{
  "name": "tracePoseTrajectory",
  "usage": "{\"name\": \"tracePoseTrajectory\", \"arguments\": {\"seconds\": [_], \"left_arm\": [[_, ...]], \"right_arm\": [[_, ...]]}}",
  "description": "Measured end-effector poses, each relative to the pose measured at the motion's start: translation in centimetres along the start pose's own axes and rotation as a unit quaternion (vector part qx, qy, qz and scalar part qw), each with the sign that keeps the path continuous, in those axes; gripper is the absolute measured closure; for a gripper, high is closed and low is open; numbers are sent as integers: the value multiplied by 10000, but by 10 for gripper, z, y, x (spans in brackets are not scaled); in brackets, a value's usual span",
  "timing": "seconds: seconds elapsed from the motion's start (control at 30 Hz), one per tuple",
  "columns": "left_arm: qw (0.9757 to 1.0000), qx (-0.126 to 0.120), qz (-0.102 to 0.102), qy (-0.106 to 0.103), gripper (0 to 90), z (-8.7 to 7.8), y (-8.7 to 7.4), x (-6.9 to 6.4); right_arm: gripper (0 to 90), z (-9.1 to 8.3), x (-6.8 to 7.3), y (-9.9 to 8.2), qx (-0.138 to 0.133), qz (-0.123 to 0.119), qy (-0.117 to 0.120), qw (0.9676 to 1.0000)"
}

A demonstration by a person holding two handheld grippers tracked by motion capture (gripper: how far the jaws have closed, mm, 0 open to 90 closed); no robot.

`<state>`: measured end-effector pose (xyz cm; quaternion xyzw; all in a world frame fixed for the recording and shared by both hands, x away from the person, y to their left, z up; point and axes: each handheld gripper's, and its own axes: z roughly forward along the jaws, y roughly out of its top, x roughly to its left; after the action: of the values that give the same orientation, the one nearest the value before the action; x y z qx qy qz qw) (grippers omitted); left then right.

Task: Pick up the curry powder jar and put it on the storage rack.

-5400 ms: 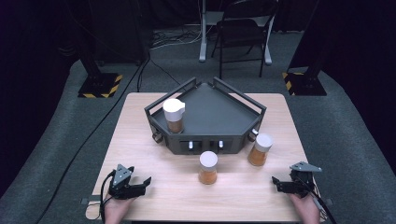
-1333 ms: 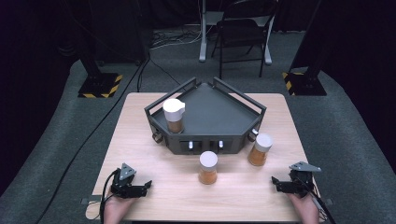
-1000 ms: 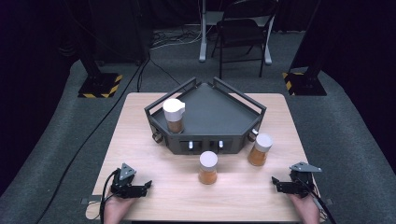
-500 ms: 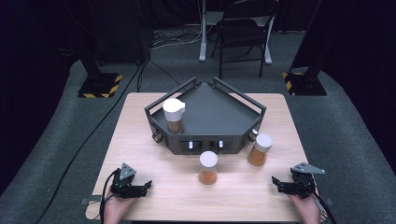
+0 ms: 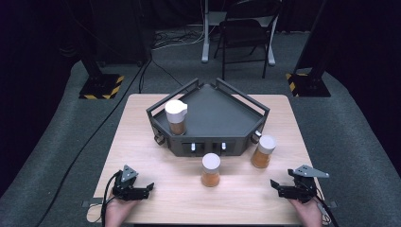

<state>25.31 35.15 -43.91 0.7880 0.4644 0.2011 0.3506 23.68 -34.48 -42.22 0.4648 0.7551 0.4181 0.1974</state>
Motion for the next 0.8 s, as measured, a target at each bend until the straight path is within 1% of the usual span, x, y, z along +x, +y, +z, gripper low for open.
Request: {"name": "tracePoseTrajectory", "arguments": {"seconds": [0.1,0.2,0.33,0.47,0.57,0.8], "left_arm": [[10000,0,1,0,89,0,0,0],[10000,1,2,0,89,0,0,0],[10000,1,1,-1,89,0,0,0],[10000,0,1,-1,89,0,0,0],[10000,-1,-1,0,89,0,0,0],[10000,4,-1,-1,86,0,0,0]], "right_arm": [[96,-1,4,1,-42,-49,36,10000],[102,-2,6,4,-102,-69,158,9998],[111,-3,15,9,-211,-225,288,9991],[112,-3,24,15,-241,-408,441,9979],[111,-2,28,20,-225,-489,554,9970],[111,1,35,25,-442,-607,754,9943]]}}
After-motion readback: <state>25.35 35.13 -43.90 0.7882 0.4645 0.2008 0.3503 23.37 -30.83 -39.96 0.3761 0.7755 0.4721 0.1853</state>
